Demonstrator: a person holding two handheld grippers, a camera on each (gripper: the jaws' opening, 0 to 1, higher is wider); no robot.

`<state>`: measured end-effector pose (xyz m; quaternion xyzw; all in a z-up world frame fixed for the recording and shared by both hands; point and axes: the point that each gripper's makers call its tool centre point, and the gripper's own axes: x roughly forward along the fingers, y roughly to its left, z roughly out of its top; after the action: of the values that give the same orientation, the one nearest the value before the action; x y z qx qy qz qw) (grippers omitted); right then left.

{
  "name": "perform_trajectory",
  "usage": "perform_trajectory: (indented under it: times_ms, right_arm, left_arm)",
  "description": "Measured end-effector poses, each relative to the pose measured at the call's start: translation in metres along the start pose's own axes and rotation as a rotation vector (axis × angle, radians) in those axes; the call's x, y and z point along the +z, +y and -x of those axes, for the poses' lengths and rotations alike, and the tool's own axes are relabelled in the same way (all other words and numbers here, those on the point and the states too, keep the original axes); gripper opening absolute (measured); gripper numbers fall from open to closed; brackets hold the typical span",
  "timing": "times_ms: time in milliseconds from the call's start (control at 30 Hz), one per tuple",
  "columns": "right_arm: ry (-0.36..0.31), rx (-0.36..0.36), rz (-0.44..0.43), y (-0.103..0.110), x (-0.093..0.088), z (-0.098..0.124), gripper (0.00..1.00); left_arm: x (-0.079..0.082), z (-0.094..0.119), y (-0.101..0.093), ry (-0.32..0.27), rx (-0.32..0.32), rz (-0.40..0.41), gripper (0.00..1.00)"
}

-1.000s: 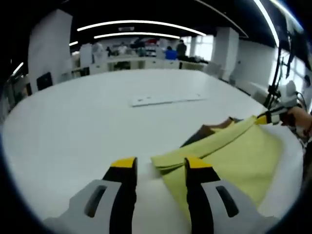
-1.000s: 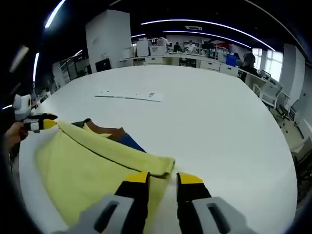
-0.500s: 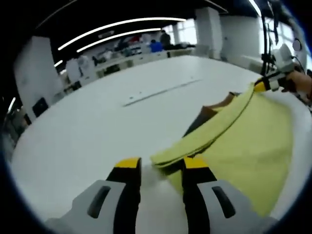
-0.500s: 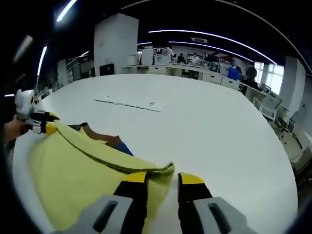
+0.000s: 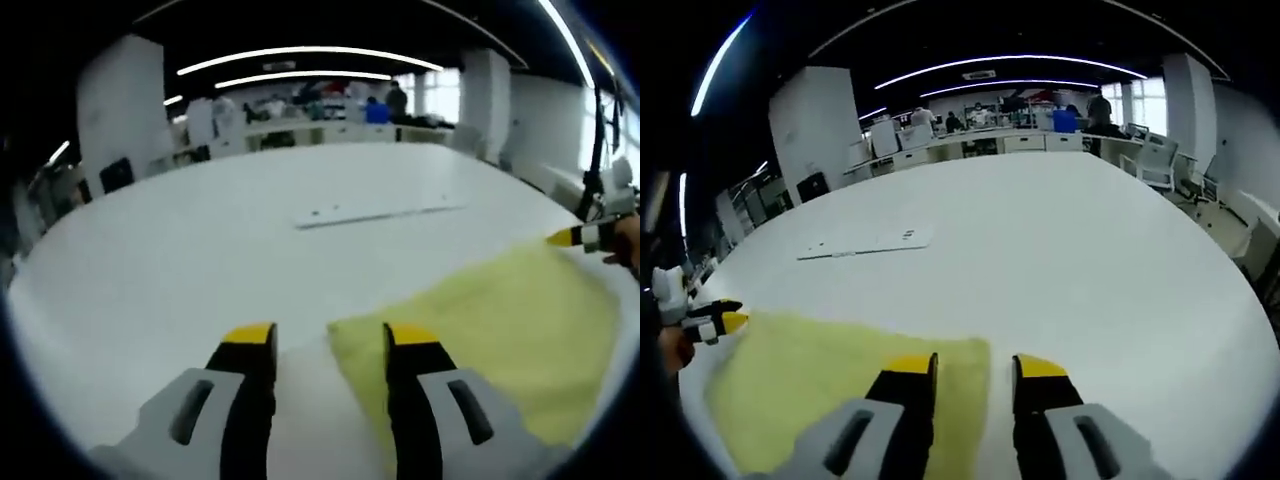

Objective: Fold the garment on the visible template until the final outline fits inside the template.

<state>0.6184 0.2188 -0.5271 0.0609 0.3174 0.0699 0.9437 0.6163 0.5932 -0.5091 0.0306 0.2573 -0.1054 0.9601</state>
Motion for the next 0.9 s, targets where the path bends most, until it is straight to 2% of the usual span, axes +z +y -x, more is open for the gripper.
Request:
perform_trajectory:
  times_ms: [133,333,433,500,700,900]
  right_arm:
    - [0.015,0.037,0.004,0.005,0.0,0.006,0.37]
    - [0.042,0.093,0.029,0.016,-0.001,0.023,0.52]
    - [0.071,0.129,0.033,0.023,-0.006,0.034,0.59]
    - [0.083,0.142,0.071,0.026,-0.009,0.043,0.62]
    - [0.123,0.219,0.09,0.037,-0.021,0.069,0.68]
    - [0.145,0.257,0.091,0.041,-0.032,0.088,0.68]
  left_arm:
    - [0.005,0.009,0.0,-0.013,-0.017,0.042,0.5]
    - [0.011,0.026,-0.006,-0.026,-0.057,0.043,0.63]
    - [0.008,0.036,-0.012,-0.011,-0.092,0.026,0.7]
    - [0.007,0.041,-0.013,-0.009,-0.105,0.014,0.74]
    - [0.001,0.06,-0.018,0.003,-0.154,-0.011,0.81]
    - [-0.008,0.08,-0.027,0.027,-0.196,-0.044,0.82]
